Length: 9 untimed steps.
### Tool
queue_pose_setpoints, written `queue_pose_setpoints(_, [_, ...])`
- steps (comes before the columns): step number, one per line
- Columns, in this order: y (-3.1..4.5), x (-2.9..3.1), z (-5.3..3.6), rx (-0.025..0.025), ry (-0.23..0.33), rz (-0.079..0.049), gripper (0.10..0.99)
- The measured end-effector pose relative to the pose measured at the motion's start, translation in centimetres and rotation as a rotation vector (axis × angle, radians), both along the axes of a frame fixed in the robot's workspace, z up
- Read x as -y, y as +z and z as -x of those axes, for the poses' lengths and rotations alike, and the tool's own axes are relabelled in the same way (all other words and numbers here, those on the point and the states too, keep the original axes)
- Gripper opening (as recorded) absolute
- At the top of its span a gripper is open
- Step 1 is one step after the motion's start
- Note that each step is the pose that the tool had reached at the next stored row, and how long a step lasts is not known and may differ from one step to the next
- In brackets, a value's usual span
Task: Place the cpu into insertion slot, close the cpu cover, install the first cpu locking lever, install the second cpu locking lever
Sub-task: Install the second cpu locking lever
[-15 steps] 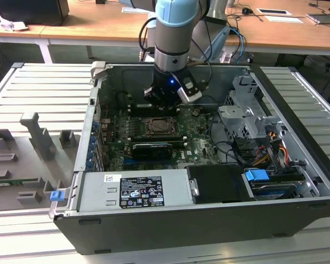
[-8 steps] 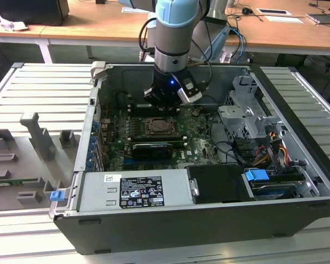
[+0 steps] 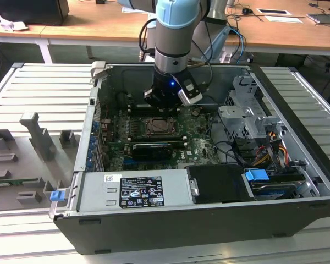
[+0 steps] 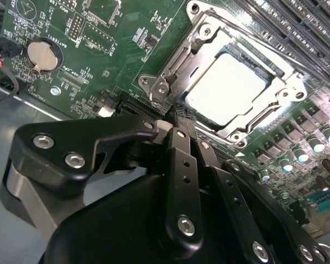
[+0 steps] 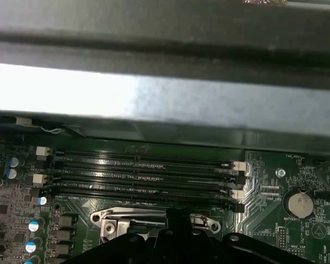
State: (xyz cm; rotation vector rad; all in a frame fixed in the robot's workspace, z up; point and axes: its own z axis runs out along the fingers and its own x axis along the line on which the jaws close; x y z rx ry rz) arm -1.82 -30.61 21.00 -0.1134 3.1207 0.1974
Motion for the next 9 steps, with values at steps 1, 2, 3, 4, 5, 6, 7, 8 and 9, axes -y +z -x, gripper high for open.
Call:
queue_pose_setpoints(1, [0.00, 0.09, 0.00, -0.0001, 0.000, 0.000, 0.106])
queue_pose_setpoints(2, [0.00, 0.17, 0.00, 0.0000, 0.000, 0.000, 0.106])
queue_pose_setpoints(3, [0.00, 0.24, 0.00, 0.0000, 0.000, 0.000, 0.106])
queue_pose_setpoints(4, [0.00, 0.31, 0.00, 0.0000, 0.000, 0.000, 0.106])
queue_pose_setpoints(5, [0.00, 0.42, 0.00, -0.0001, 0.000, 0.000, 0.106])
queue_pose_setpoints(6, [0.00, 0.50, 0.00, -0.0001, 0.000, 0.000, 0.106])
queue_pose_setpoints(7, [0.00, 0.54, 0.01, 0.0000, 0.000, 0.000, 0.106])
queue_pose_setpoints(8, [0.09, 0.56, 0.01, -0.0002, 0.000, 0.000, 0.106])
queue_pose_setpoints(9, [0.75, 0.59, 0.00, -0.0001, 0.000, 0.000, 0.106])
